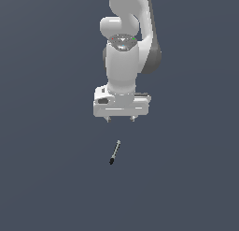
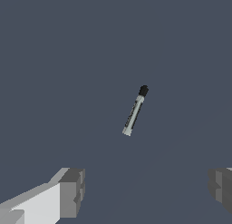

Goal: Pick up the object and move it to a goal position.

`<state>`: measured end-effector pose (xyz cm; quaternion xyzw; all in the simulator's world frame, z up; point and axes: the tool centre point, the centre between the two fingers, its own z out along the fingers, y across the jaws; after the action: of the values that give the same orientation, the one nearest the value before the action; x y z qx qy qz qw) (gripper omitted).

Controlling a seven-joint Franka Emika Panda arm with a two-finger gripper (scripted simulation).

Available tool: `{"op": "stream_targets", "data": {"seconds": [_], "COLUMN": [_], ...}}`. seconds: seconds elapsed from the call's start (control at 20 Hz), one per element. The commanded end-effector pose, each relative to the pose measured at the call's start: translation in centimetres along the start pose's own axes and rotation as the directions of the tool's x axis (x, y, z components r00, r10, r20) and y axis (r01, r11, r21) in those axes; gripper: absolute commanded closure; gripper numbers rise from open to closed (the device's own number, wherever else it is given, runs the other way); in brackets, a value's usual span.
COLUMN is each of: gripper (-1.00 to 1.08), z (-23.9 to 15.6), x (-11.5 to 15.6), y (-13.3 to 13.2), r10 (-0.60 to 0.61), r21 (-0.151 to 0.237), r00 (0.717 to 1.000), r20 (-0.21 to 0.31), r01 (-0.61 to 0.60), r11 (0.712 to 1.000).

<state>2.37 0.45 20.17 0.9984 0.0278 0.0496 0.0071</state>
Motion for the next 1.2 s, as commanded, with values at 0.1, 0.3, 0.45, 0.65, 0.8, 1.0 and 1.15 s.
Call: {"op": "stream_targets", "data": {"seconds": [0.1, 0.3, 0.45, 0.65, 0.8, 1.0, 1.15], "gripper": [-0.92, -0.92, -0.92, -0.92, -0.92, -0.92, -0.92], "z": [0.0, -0.1, -0.1, -0.1, 0.2, 1.1, 2.1], "x": [0.0, -0.4, -0.6, -0.5, -0.4, 0.2, 0.7], "y": [-0.2, -1.8, -2.6, -2.5, -2.4, -2.1, -1.7], "r10": [-0.006, -0.049, -0.07, -0.067, -0.058, -0.026, 0.011], "r21": [0.001, 0.007, 0.01, 0.009, 0.01, 0.011, 0.012], "r00": [1.0, 0.999, 0.997, 0.998, 0.998, 0.999, 0.999], "r20": [0.002, 0.015, 0.022, 0.021, 0.023, 0.029, 0.035], "r01": [0.006, 0.049, 0.07, 0.067, 0.058, 0.026, -0.011], "r11": [1.0, 0.999, 0.997, 0.998, 0.998, 1.0, 1.0]}}
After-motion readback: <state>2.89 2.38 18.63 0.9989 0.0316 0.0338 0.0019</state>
